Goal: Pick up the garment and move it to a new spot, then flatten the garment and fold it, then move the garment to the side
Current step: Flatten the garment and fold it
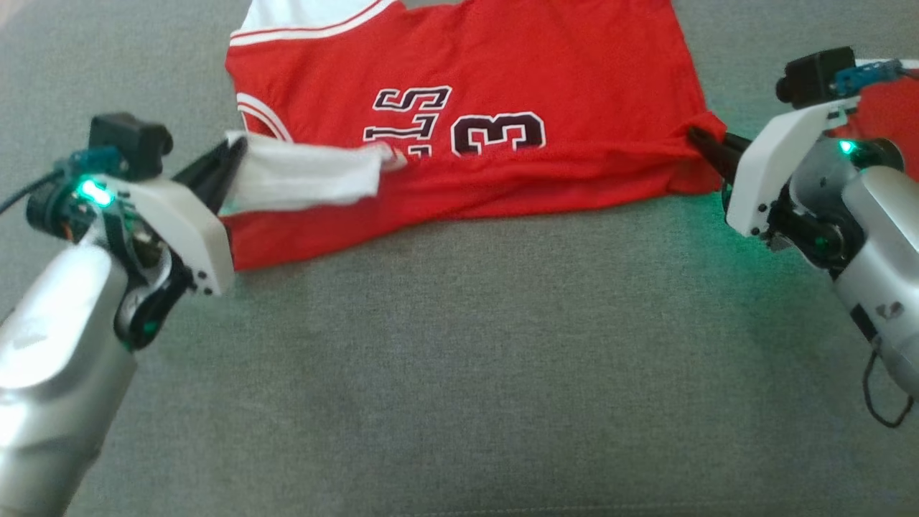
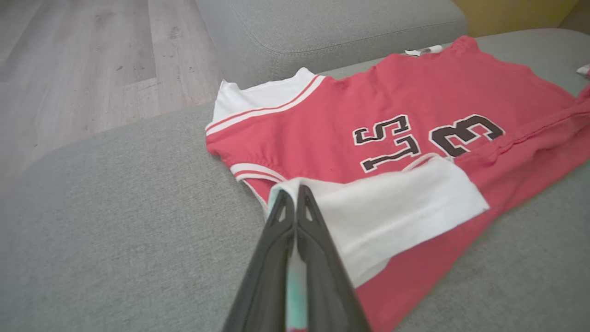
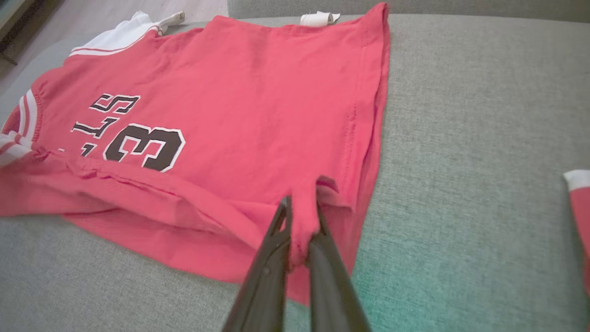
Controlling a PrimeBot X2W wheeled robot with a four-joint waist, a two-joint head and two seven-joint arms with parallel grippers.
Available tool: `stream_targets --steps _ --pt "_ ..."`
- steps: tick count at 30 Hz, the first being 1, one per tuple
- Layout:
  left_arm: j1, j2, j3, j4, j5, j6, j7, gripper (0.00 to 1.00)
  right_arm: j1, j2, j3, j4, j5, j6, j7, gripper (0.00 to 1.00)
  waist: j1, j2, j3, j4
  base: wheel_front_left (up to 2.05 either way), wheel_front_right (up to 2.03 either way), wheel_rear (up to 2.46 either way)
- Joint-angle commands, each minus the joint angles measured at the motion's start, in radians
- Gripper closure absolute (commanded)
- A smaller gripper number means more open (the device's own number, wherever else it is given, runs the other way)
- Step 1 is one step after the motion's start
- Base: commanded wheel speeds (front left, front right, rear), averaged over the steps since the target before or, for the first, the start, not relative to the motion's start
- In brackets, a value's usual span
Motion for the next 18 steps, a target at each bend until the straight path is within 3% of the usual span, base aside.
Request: stream_targets --steps 1,6,7,8,9,12,18 --pt "-0.079 0.033 0.033 -0.006 0.016 -0.001 -0.015 1.0 -0.03 -0.001 0.001 -0.012 -0.012 -0.001 -0.011 1.0 -0.0001 0.0 0.011 0.002 0.0 0.0 0.0" --pt "-0.154 0.001 0.003 0.079 0.038 -0.004 -0.054 1.0 -0.065 0.02 0.016 0.018 -0.019 -0.001 -0.017 1.0 -0.0001 0.0 0.034 0.004 0.0 0.0 0.0" --pt "-0.169 -0.007 -0.002 0.098 0.045 -0.004 -0.068 0.87 -0.076 0.022 0.017 0.027 -0.029 -0.001 -0.03 0.77 -0.0001 0.0 0.039 0.005 0.0 0.0 0.0" --pt "-0.185 -0.016 -0.006 0.119 0.056 -0.003 -0.085 0.45 -0.085 0.027 0.014 0.037 -0.035 -0.001 -0.049 0.0 -0.0001 0.0 0.043 0.005 0.0 0.0 0.0" --pt "-0.199 -0.025 -0.009 0.139 0.069 0.002 -0.105 0.0 -0.092 0.036 0.009 0.047 -0.037 -0.001 -0.068 0.0 -0.0001 0.0 0.046 0.006 0.0 0.0 0.0" --pt "-0.231 -0.059 0.003 0.202 0.082 0.026 -0.183 0.0 -0.116 0.064 -0.014 0.076 -0.046 -0.001 -0.153 0.0 -0.0001 0.0 0.049 0.006 0.0 0.0 0.0" --pt "-0.252 -0.109 0.064 0.267 0.093 0.095 -0.438 0.0 -0.124 0.112 -0.064 0.132 -0.074 -0.001 -0.383 0.0 -0.0001 0.0 0.018 0.008 0.0 0.0 0.0"
